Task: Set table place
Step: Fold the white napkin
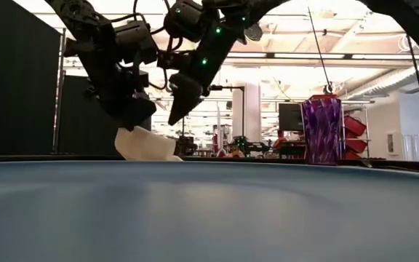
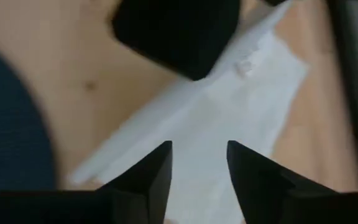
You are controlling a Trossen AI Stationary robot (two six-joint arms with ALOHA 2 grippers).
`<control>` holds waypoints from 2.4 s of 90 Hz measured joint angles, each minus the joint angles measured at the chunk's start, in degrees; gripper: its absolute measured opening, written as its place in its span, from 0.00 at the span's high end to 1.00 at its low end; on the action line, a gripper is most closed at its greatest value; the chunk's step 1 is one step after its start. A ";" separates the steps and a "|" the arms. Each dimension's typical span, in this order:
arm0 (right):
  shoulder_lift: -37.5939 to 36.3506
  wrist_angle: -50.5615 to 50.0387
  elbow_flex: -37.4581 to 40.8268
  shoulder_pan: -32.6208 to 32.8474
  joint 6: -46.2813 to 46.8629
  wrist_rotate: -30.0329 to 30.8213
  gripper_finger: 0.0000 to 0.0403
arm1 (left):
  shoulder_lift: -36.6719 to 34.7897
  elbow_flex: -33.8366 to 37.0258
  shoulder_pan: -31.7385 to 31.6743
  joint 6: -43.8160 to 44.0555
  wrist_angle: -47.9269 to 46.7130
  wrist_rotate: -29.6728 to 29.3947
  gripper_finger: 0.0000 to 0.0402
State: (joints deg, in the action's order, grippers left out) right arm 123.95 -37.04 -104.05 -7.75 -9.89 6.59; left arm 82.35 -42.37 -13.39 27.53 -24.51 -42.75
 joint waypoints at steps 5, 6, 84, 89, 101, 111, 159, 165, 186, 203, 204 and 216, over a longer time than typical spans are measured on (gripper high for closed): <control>0.01 -1.19 0.03 0.03 0.49 -0.87 0.55 | 0.00 0.00 0.00 0.00 0.02 -0.03 1.00; 0.01 -1.37 0.04 0.07 0.66 -0.93 0.54 | 0.00 0.00 0.00 0.00 0.02 -0.04 1.00; 1.80 -0.48 0.46 1.77 12.38 -2.46 0.35 | 0.02 0.07 -0.58 0.48 4.42 -4.12 1.00; 2.17 -0.27 0.48 1.75 12.67 -2.47 0.35 | 0.02 0.34 -0.78 0.46 4.05 -4.05 1.00; 2.55 0.56 0.50 1.75 12.91 -2.45 0.35 | 0.02 0.73 -0.87 0.54 3.89 -4.01 1.00; 2.55 1.60 1.01 1.75 13.09 -2.45 0.35 | 0.02 0.76 -0.85 -0.56 3.78 -3.98 1.00; 2.52 7.84 5.31 2.24 8.98 -2.47 0.35 | 0.02 0.81 -0.85 -16.75 4.63 -3.78 1.00; 2.52 8.70 5.33 2.21 8.80 -2.45 0.35 | 0.02 0.81 -0.85 -18.05 4.61 -3.78 1.00; 2.52 9.82 6.95 2.23 9.85 -2.99 0.35 | 0.02 0.81 -0.85 -26.93 4.48 -3.54 1.00; 2.52 10.95 6.93 2.25 10.70 -3.63 0.35 | 0.02 0.81 -0.85 -30.87 4.64 -2.49 1.00; 2.52 11.13 6.93 2.25 10.70 -3.64 0.35 | 0.02 0.81 -0.85 -30.96 4.66 -2.49 1.00; 2.70 11.61 6.93 2.25 11.52 -3.76 0.35 | 0.02 0.81 -0.85 -30.94 4.69 -2.49 1.00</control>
State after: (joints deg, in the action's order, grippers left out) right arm 126.66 -25.43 -97.12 -5.50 1.63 2.84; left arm 82.37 -41.56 -14.24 -3.41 -19.82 -45.23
